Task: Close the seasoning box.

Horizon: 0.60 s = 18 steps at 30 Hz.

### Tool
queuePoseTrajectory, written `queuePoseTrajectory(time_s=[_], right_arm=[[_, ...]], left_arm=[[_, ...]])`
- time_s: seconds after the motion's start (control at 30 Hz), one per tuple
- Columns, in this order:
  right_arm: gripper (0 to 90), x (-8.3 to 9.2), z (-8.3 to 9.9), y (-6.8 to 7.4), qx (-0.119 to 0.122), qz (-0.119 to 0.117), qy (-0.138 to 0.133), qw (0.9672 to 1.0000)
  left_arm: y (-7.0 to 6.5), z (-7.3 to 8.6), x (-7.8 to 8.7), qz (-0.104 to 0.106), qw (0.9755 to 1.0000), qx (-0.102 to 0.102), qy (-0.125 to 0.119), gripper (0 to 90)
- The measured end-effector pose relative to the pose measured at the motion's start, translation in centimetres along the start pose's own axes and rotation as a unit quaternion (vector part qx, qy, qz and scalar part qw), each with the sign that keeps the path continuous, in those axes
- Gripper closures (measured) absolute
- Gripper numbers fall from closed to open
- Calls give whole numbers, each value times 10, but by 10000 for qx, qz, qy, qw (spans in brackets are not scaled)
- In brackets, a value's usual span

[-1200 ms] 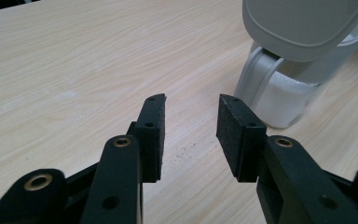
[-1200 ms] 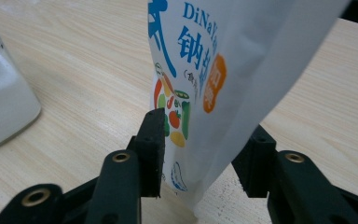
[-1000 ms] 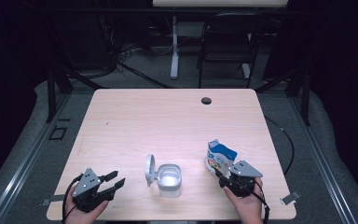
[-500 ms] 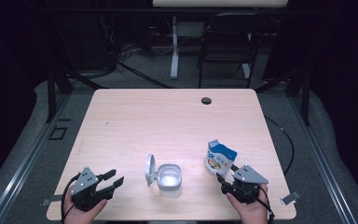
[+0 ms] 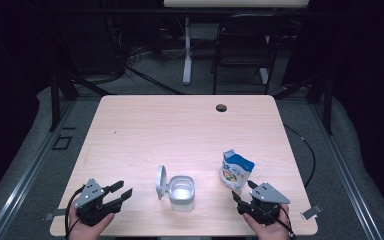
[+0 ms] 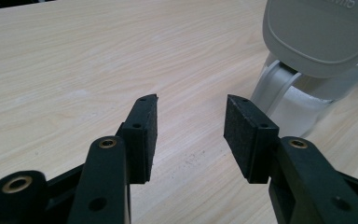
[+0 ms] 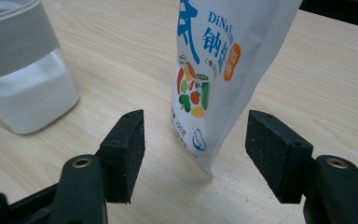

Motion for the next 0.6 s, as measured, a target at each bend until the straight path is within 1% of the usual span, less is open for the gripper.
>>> queuePoseTrajectory(time_s=[0.03,0.1,0.2,0.33,0.37,0.43,0.6], right_arm=[[373,0,2,2,51,13,13,10000],[372,-1,3,4,92,0,15,10000],[371,-2,2,8,173,-69,50,9998],[371,-3,0,11,225,-69,-23,9997],[370,-4,0,12,237,-81,-5,9997],[371,-5,0,13,259,-86,-13,9996],[375,-8,1,14,250,-86,-48,9996]], left_arm=[[-1,0,0,25,10000,2,-1,547],[-2,2,0,4,10000,-43,43,547],[-2,2,1,14,10000,-30,71,550],[-1,1,1,10,10000,86,43,555],[-2,0,0,10,9999,101,-2,555],[-2,-1,-1,17,9999,112,38,555],[-6,-4,-5,-49,9999,17,161,558]])
Point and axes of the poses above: each handheld gripper's, and its own axes: x roughly backward along the jaws, z roughly out of its underside, y roughly to its left, the point moved 4 cm from there along -x, roughly forward along the jaws, and after that the axes turned 10 degrees about x, right-handed, at the moved point
